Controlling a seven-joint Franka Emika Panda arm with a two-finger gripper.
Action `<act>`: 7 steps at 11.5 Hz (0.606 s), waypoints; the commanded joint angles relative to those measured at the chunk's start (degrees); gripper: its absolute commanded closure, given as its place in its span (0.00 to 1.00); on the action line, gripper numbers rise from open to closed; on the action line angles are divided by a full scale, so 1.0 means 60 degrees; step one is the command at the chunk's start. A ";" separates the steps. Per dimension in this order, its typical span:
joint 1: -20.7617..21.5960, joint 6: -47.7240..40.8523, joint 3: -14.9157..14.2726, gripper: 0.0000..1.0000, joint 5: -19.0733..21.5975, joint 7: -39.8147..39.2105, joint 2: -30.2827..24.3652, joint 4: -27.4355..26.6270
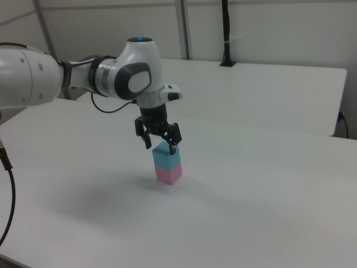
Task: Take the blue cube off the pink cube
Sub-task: 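Lift the light-blue cube off the pink cube and carry it aside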
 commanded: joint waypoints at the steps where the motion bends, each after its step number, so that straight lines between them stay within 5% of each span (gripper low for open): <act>1: 0.0097 0.0503 -0.0077 0.00 0.0002 0.0197 0.0253 -0.0086; 2: 0.0097 0.0635 -0.0077 0.03 0.0017 0.0197 0.0283 -0.0100; 3: 0.0111 0.0636 -0.0077 0.25 -0.0012 0.0197 0.0283 -0.0100; 4: 0.0111 0.0621 -0.0062 0.82 0.0002 0.0125 0.0268 -0.0100; 5: 0.0126 0.0549 -0.0077 1.00 0.0002 0.0080 0.0210 -0.0100; 7: 0.0039 -0.0062 -0.0193 1.00 0.0017 -0.0399 -0.0474 -0.0246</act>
